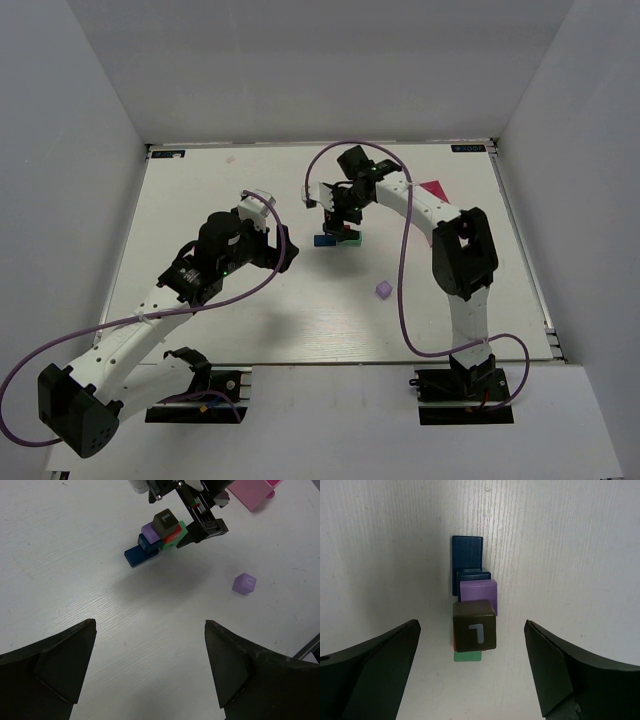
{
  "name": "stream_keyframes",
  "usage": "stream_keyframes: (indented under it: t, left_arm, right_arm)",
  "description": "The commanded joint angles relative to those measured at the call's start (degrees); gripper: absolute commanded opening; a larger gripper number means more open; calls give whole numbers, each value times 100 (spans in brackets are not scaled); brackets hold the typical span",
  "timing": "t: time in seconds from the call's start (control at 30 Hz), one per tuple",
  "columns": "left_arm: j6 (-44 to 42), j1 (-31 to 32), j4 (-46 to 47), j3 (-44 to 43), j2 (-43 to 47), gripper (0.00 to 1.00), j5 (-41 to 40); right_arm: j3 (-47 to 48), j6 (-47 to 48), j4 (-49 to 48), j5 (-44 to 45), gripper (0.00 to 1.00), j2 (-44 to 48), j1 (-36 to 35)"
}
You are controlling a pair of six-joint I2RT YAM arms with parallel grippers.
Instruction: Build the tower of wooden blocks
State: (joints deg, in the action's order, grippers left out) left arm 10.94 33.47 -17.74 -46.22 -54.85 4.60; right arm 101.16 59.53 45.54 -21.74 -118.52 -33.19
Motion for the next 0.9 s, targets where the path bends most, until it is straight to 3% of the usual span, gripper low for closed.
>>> stream_keyframes:
  t: [0.0,0.33,0.63,0.8,0.87]
  left_arm:
    - [-48,-25,60,25,150,100,76]
    - [-48,-25,60,25,203,100,-29]
    - [-101,-25,165,78,54,100,32]
    - [-101,-25,-106,-63,-342,100,-82]
    - [-101,-25,-159,-124,-456,100,-143]
  right_arm:
    - [-158,-108,-168,-129,90,505,-3]
    - [-1414,-414,-765,142,90,2174,14]
    - [-4024,-820,-1970,1049,90,4177,93]
    - [-5026,-348,-1602,417,89,5170,172]
    - [-5394,83,-1496,-180,83,5739,199]
